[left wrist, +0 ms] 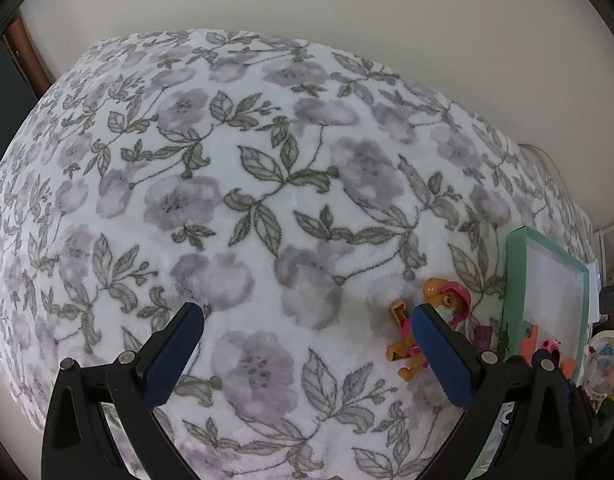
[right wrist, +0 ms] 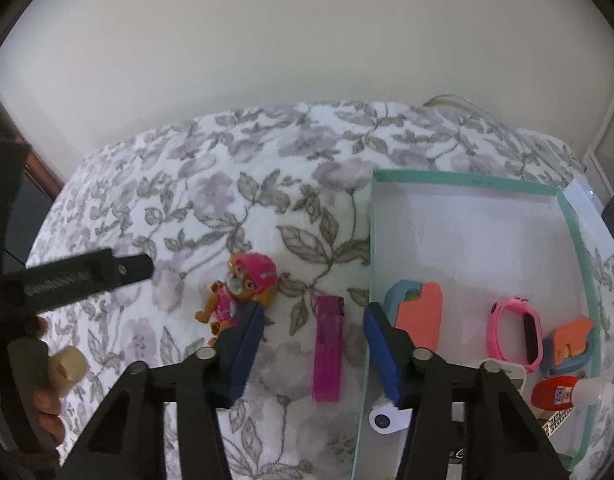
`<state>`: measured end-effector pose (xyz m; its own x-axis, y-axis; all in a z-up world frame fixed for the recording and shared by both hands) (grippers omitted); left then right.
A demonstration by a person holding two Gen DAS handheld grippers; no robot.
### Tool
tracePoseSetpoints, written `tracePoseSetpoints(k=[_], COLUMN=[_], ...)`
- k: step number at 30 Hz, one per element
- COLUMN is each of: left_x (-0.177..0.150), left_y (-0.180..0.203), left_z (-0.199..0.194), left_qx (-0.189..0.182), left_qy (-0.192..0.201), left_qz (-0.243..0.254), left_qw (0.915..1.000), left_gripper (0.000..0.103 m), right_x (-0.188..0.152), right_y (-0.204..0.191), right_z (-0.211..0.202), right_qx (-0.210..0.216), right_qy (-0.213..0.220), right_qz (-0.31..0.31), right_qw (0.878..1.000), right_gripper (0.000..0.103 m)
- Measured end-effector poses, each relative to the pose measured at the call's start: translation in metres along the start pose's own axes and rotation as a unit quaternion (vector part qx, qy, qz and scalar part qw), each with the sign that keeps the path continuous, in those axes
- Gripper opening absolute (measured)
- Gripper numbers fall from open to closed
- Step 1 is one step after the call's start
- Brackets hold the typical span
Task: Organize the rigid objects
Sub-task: 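Lower the left gripper over the pink toy dog while the right gripper lowers over the purple lighter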
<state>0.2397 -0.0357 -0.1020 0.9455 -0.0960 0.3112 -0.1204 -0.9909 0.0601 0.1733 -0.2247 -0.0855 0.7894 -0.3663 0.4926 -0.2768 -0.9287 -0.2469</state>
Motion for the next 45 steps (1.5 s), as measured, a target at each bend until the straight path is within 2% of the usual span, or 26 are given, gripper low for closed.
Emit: tracePoseSetpoints(k=[2,13,20,24,27,36,41,43,45], left_x=[0.0,-0.007,-0.014,-0.017,-0.021,-0.017,-0.015,-0.015,-0.015], left_y=[0.002,0.02,0.037,0.047,0.055,0.07,0.086,0.091,0.092], left_z=[0.001,0.015,0.021,0.028,0.035,0.04,0.046,0.047,0.048], left_qx=[-0.001,-0.014,-0.02,-0.033,-0.033,-0.021,-0.03,-0.028,-0.023], left_qy=[-0.001,-0.022,-0.026,-0.029,-0.032,-0.002,0.014,0.019,0.025], left_qz=[0.001,0.041,0.07,0.08,0.093,0.103,0.12,0.13,0.138], left_qw=[1.0,0.9988,0.997,0.9958,0.9947,0.9944,0.9922,0.9909,0.9899], left_gripper=[0.103,0.103,0.103,0.103,0.103,0.103,0.102,0.1,0.093], right_x=[0.0,-0.023,-0.028,-0.027,-0.027,-0.026,-0.027,-0.027,-0.027], right_y=[-0.001,-0.003,-0.003,-0.006,-0.007,0.0,-0.001,-0.001,-0.001], right_z=[-0.001,0.034,0.043,0.042,0.043,0.043,0.044,0.043,0.043], right_qx=[0.012,-0.013,-0.028,-0.024,-0.028,-0.045,-0.053,-0.051,-0.048], right_qy=[-0.004,-0.059,-0.072,-0.072,-0.07,-0.069,-0.067,-0.069,-0.072], right_qz=[0.002,-0.019,-0.029,-0.033,-0.035,-0.025,-0.032,-0.032,-0.032], right_qw=[1.0,0.998,0.997,0.997,0.997,0.996,0.996,0.996,0.996], right_gripper=[0.052,0.044,0.04,0.029,0.03,0.029,0.029,0.029,0.029])
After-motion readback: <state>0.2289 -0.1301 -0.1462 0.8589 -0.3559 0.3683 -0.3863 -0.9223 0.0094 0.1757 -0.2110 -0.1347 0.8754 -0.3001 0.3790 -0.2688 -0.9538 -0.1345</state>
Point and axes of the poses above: each gripper's, at about its wrist camera, not at the fingertips, and z roughly the way its jaws point, y to its right, x to its top, the point moved 5 cm from there along z, roughly the way its jaws point, and after that the axes turned 9 degrees about z, right-handed, at the moved point
